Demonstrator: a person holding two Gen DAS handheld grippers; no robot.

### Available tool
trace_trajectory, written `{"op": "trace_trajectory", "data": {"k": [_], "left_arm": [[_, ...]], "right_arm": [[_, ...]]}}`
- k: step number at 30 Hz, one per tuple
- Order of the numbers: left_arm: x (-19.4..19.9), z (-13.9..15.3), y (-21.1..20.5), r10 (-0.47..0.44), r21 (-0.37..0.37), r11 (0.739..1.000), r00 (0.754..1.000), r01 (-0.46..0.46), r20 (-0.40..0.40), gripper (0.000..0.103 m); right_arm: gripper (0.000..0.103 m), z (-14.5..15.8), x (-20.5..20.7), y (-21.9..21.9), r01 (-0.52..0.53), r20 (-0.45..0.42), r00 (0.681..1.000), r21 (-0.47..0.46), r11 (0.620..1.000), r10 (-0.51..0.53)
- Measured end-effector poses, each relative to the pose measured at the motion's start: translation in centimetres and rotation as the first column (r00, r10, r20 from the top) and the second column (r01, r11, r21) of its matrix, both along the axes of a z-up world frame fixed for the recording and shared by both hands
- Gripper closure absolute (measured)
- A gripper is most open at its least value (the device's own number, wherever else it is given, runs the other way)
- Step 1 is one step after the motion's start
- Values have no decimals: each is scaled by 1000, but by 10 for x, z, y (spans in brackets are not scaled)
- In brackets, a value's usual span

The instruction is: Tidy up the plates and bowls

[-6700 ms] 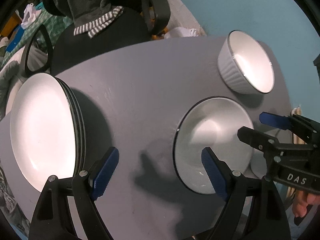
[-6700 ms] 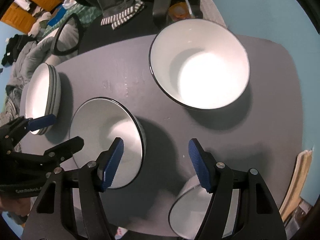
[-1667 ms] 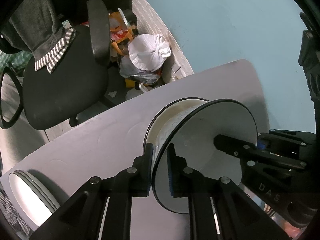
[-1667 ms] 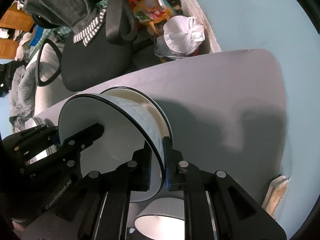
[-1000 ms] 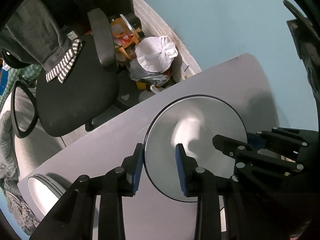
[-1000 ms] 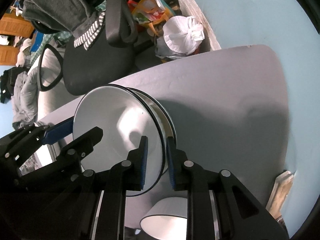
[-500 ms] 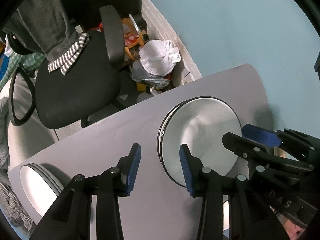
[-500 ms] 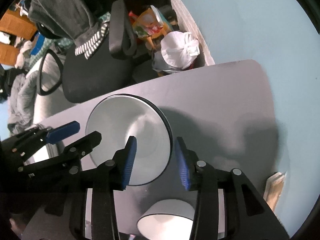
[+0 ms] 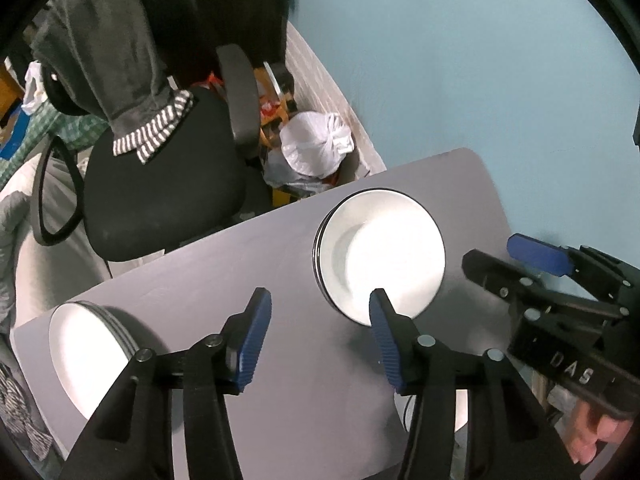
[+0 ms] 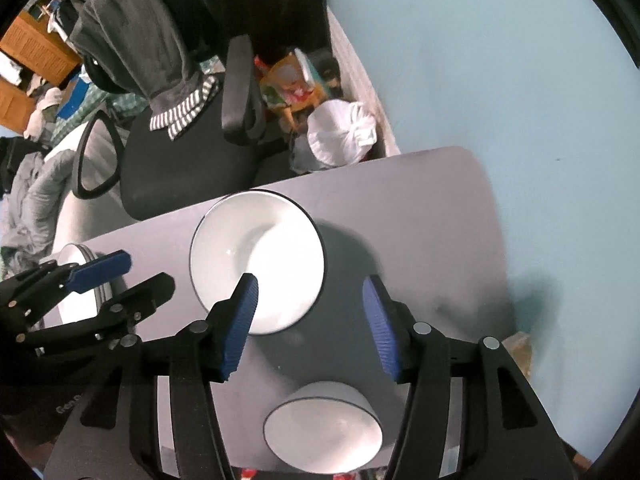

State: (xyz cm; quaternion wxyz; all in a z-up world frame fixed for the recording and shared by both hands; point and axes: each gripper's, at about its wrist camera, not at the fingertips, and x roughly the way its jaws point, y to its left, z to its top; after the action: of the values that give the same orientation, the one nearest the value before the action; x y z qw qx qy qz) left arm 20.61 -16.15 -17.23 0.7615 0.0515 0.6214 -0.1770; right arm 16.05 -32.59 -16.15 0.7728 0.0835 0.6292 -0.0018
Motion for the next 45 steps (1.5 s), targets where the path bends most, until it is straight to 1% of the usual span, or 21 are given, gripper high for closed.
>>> {"op": "trace_trajectory", "data": {"k": [4, 7, 10, 12, 17, 19, 22, 23, 26, 28, 33, 37, 38, 42, 45], "left_arm": [[-15, 16, 8, -10, -4, 1000, 999, 11, 54, 47], [-27, 30, 12, -21, -9, 1000, 994, 22, 103, 42], [-38, 45, 18, -22, -26, 999, 989, 26, 145, 40], [-45, 54, 21, -19, -37, 999, 985, 26, 171, 37], [-60, 73, 32, -7, -73, 997, 974, 24, 228, 34], [-64, 80, 37, -1, -88, 996, 969, 23, 246, 32], [-71, 88, 44, 12, -116, 993, 965, 19, 260, 31], [-72, 91, 47, 15, -127, 992, 965, 19, 262, 30], [-77, 96, 55, 18, -148, 989, 965, 22, 261, 29], [-83, 101, 61, 20, -156, 987, 961, 25, 276, 29], [-97, 110, 69, 9, -158, 986, 945, 45, 328, 29], [-106, 115, 72, -1, -163, 985, 941, 60, 337, 29], [-109, 116, 73, -6, -164, 984, 940, 65, 340, 27], [-118, 119, 74, -38, -147, 985, 934, 96, 357, 26], [-125, 119, 71, -75, -128, 983, 928, 130, 365, 26]], "right_arm": [[46, 21, -11, 4, 2, 59, 998, -29, 1000, -1], [43, 36, -20, 7, 1, 104, 995, -56, 998, 5], [43, 52, -29, 12, 4, 147, 989, -76, 997, 8], [43, 62, -35, 13, 16, 172, 985, -75, 997, -3], [43, 82, -48, 17, 42, 226, 974, -71, 997, -25], [42, 89, -53, 19, 51, 247, 969, -74, 996, -31], [36, 100, -61, 24, 61, 280, 959, -87, 994, -35], [36, 102, -64, 26, 64, 289, 957, -96, 993, -33], [36, 109, -71, 30, 70, 308, 951, -107, 992, -34], [36, 114, -77, 32, 73, 318, 947, -104, 992, -37], [36, 124, -91, 35, 89, 336, 940, -102, 991, -50], [36, 131, -99, 39, 95, 351, 935, -106, 990, -52], [36, 132, -101, 40, 96, 353, 934, -107, 990, -52], [35, 135, -108, 43, 98, 360, 932, -115, 988, -50], [35, 137, -116, 41, 112, 362, 930, -105, 988, -67]]}}
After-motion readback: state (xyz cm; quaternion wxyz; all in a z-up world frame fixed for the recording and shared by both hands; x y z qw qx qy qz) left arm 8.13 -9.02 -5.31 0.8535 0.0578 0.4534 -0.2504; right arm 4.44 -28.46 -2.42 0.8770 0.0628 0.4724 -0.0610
